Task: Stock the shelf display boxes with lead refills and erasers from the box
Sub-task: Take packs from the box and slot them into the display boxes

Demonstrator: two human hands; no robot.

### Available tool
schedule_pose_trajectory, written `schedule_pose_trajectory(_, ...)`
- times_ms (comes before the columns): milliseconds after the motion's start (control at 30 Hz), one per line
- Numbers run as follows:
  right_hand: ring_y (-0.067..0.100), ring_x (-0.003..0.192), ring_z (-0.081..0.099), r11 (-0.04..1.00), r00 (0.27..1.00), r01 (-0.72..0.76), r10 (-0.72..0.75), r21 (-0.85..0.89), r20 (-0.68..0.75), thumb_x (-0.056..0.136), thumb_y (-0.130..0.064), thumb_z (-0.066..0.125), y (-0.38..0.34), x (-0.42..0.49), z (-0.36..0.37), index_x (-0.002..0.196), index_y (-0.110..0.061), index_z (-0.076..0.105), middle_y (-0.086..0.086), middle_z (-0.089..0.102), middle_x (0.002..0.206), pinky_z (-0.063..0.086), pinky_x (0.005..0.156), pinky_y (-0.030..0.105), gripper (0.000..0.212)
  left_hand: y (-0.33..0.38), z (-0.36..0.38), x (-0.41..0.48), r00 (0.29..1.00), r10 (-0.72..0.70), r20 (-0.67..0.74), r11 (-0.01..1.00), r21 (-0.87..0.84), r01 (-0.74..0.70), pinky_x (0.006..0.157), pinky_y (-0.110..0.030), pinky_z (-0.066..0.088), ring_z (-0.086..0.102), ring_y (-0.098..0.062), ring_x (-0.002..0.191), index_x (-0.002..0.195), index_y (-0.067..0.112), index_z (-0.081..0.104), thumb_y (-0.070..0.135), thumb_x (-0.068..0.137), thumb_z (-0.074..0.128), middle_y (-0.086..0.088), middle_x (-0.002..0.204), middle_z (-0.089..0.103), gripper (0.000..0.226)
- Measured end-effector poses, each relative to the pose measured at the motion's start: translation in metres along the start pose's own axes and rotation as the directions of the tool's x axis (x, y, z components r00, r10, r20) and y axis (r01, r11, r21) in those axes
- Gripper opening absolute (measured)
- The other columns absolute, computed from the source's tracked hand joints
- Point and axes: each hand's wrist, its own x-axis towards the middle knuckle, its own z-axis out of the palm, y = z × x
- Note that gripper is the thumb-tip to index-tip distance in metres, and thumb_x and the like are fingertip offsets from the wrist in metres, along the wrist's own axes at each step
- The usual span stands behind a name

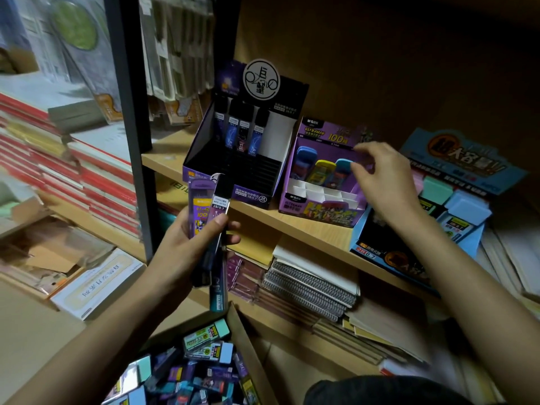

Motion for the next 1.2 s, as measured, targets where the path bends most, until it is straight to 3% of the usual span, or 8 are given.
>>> schedule_pose_trajectory(100,0.01,0.088,0.057,0.967,0.998,0.059,-0.062,0.248,0.005,0.092,-0.012,0.056,-0.034,-0.026,-0.001,0.107,-0.014,0.063,0.0,0.062,0.1,0.042,0.076,0.012,0.018,0.002,0.002,-0.001,1.0,-0.011,-0.003,0.999,-0.042,0.011,0.062,-0.024,0.058,0.07,-0.015,0.079,0.107,0.015,0.055,0.024,0.081,0.057,-0.002,0.088,0.073,0.028)
schedule_pose_trajectory(167,0.009,0.077,0.06,0.887,0.962,-0.076,-0.055,0.456,0.268,0.092,-0.014,0.057,-0.061,-0.051,0.011,0.096,-0.017,0.064,-0.003,0.064,0.086,0.048,0.071,0.016,0.009,0.004,0.003,-0.001,0.999,-0.025,-0.027,0.994,-0.108,0.021,0.064,-0.025,0.058,0.071,-0.014,0.079,0.106,0.012,0.056,0.022,0.082,0.057,-0.005,0.089,0.073,0.026)
schedule_pose_trajectory(267,0.006,0.072,0.062,0.724,0.746,-0.367,-0.147,0.584,0.65,0.094,-0.022,0.054,-0.096,-0.091,0.041,0.09,-0.021,0.063,-0.003,0.066,0.081,0.05,0.069,0.024,0.009,0.009,0.001,-0.001,0.996,-0.023,-0.081,0.989,-0.15,0.01,0.066,-0.023,0.058,0.071,-0.012,0.08,0.114,0.005,0.055,0.02,0.086,0.055,-0.006,0.092,0.073,0.032)
schedule_pose_trajectory(367,0.006,0.074,0.061,0.583,0.66,-0.513,-0.202,0.63,0.724,0.093,-0.026,0.056,-0.116,-0.11,0.062,0.087,-0.024,0.065,-0.005,0.066,0.081,0.048,0.068,0.022,0.011,0.011,-0.004,-0.002,0.994,-0.042,-0.104,0.983,-0.181,0.023,0.069,-0.024,0.058,0.07,-0.015,0.092,0.126,0.001,0.051,0.02,0.09,0.053,-0.008,0.103,0.073,0.041)
schedule_pose_trajectory(600,0.009,0.085,0.068,0.471,0.658,-0.593,-0.185,0.653,0.73,0.091,-0.017,0.059,-0.122,-0.111,0.069,0.095,-0.018,0.064,-0.001,0.071,0.088,0.053,0.073,0.02,0.007,0.014,-0.015,-0.004,0.995,-0.026,-0.093,0.997,-0.076,0.019,0.071,-0.028,0.057,0.068,-0.015,0.086,0.113,0.01,0.058,0.029,0.083,0.055,-0.006,0.098,0.071,0.035)
schedule_pose_trajectory(733,0.016,0.092,0.067,0.439,0.755,-0.564,-0.069,0.7,0.652,0.087,-0.01,0.063,-0.118,-0.103,0.069,0.106,-0.018,0.057,0.004,0.067,0.103,0.054,0.072,0.027,0.021,0.016,-0.021,-0.003,0.995,-0.002,-0.104,0.999,-0.047,-0.003,0.063,-0.022,0.056,0.07,-0.012,0.083,0.114,0.01,0.057,0.028,0.079,0.057,-0.002,0.093,0.073,0.039)
schedule_pose_trajectory(933,0.021,0.088,0.07,0.309,0.826,-0.542,0.028,0.781,0.563,0.081,-0.005,0.069,-0.111,-0.088,0.065,0.095,-0.017,0.062,0.007,0.074,0.092,0.054,0.079,0.037,0.021,0.009,-0.019,-0.005,0.996,-0.09,0.007,0.996,0.014,0.09,0.063,-0.022,0.056,0.07,-0.017,0.088,0.119,0.004,0.052,0.022,0.081,0.058,-0.005,0.1,0.071,0.042)
schedule_pose_trajectory(1200,0.007,0.068,0.064,0.302,0.812,-0.565,0.037,0.768,0.583,0.088,-0.016,0.063,-0.11,-0.075,0.066,0.102,-0.014,0.055,0.0,0.071,0.083,0.052,0.059,0.021,0.016,0.002,-0.018,-0.003,0.997,-0.077,-0.018,0.994,0.082,0.079,0.052,-0.019,0.051,0.071,-0.016,0.072,0.114,0.009,0.052,0.013,0.078,0.065,-0.007,0.092,0.07,0.039)
